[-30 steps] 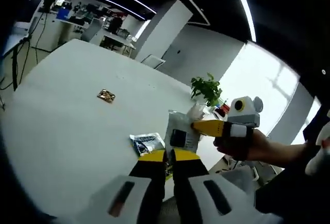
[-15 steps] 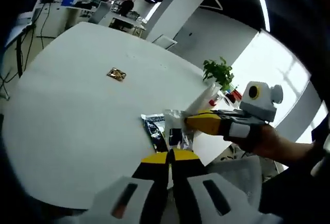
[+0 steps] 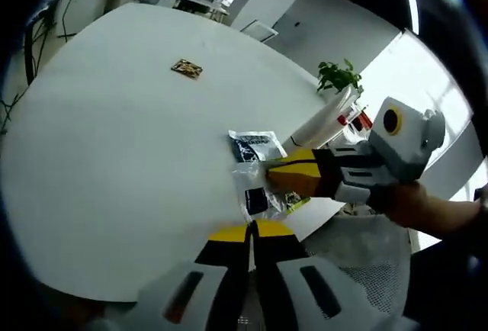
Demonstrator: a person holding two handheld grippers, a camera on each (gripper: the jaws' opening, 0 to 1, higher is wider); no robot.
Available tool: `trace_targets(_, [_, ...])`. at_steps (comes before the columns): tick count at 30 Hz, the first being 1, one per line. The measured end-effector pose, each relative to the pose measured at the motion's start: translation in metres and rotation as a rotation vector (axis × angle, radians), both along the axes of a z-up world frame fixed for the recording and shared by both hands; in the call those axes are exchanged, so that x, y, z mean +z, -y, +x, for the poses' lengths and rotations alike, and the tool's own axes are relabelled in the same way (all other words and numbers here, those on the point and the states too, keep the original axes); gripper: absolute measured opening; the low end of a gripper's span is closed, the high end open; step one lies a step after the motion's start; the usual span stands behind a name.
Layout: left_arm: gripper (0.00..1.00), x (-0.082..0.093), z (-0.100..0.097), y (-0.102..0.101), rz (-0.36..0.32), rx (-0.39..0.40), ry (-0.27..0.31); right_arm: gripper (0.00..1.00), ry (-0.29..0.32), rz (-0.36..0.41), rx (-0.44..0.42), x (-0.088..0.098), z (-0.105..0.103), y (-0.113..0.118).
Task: Arrange the skincare products in the storage area until every visible bottle or jar stands upright without overlapping.
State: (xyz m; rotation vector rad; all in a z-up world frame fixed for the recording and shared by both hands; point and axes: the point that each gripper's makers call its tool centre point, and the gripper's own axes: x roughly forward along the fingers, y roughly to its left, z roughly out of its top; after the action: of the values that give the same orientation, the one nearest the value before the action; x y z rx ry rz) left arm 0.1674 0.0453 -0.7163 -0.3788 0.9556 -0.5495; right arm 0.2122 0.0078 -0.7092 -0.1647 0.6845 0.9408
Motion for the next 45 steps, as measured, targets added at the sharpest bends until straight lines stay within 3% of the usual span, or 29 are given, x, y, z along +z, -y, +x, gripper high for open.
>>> trace_targets(4, [0.0, -0.011, 0.0, 0.0, 0.013, 0.001, -0.048, 0.01, 0.0, -0.037, 0.018, -0.008, 0.0, -0.001])
trace_targets(12, [0.0, -0.032, 0.0, 0.0, 0.094, -0.065, -0.08, 0.01, 0.005, -0.117, 0.064, -0.037, 0.002, -0.001])
trace_targets(17, [0.0, -0.044, 0.006, 0.003, 0.128, -0.097, -0.081, 0.01, 0.021, -0.162, 0.079, -0.043, 0.004, 0.001])
trace_targets(28, [0.0, -0.046, 0.005, 0.005, 0.175, -0.125, -0.079, 0.01, 0.054, -0.21, 0.097, -0.052, 0.009, 0.001])
trace_targets(33, [0.0, -0.046, 0.006, 0.003, 0.19, -0.146, -0.057, 0.01, 0.062, -0.227, 0.108, -0.055, 0.009, 0.002])
trace_targets(45, [0.08, -0.04, 0.021, -0.009, 0.375, -0.301, 0.13, 0.01, 0.084, -0.234, 0.137, -0.058, 0.008, 0.001])
